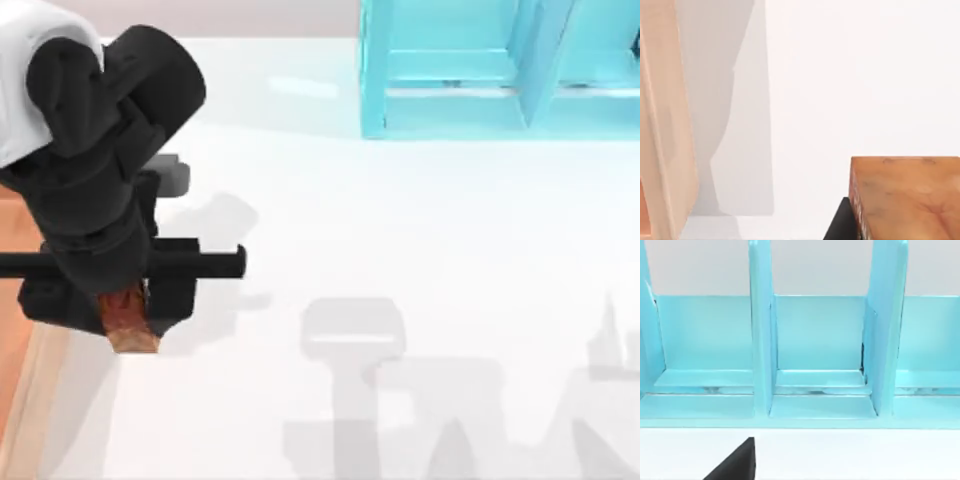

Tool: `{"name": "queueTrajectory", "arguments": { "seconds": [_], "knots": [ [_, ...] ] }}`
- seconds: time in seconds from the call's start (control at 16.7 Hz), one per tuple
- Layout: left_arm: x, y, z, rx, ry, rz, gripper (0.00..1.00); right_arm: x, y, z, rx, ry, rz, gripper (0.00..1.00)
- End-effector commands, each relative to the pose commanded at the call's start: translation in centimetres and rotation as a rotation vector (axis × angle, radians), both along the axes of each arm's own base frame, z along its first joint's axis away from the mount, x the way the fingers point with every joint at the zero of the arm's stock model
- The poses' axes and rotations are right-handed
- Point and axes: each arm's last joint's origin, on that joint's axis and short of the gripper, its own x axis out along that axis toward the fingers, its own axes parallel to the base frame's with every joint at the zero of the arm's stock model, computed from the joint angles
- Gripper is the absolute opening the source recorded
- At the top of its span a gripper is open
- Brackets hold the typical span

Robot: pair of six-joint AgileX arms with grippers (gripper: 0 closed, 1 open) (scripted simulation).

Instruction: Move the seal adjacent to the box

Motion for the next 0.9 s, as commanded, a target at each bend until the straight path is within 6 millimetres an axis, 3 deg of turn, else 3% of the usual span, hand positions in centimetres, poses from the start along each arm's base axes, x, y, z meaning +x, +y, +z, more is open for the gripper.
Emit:
{"name": "queueTrajectory", "arguments": {
  "seconds": [0.18, 0.3, 0.6, 0.9],
  "knots": [
    [-1.0, 3.7, 0.7, 0.002, 0.004, 0.0, 0.0, 0.0, 0.0, 0.0, 0.0, 0.0, 0.0, 1.0],
    [-1.5, 4.7, 0.9, 0.002, 0.005, 0.0, 0.0, 0.0, 0.0, 0.0, 0.0, 0.0, 0.0, 1.0],
    [-1.4, 4.6, 0.8, 0.004, 0.004, -0.005, 0.0, 0.0, 0.0, 0.0, 0.0, 0.0, 0.0, 1.0],
    [-1.3, 4.7, -2.7, 0.001, 0.0, 0.0, 0.0, 0.0, 0.0, 0.0, 0.0, 0.0, 0.0, 1.0]
  ]
}}
